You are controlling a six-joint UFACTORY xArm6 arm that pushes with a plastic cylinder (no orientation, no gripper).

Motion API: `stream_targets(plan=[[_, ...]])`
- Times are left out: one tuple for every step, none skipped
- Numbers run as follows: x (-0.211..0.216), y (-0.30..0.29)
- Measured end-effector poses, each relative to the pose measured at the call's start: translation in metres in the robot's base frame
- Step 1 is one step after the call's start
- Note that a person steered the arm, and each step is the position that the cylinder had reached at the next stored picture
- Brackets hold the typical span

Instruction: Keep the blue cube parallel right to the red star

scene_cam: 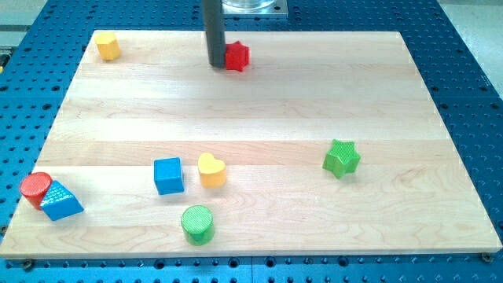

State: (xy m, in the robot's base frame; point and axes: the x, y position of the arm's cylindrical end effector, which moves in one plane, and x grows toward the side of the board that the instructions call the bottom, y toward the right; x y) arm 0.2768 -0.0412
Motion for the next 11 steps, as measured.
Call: stream_targets(plan=[[0.029,-0.026],[0.026,0.009],[-0.005,0.058],[0.038,0.054],[0.166,0.060],[0.288,0.035],[0.293,-0.022],[0.288,-0.079],[0.256,-0.102],[0.198,-0.105],[0.208,-0.110]])
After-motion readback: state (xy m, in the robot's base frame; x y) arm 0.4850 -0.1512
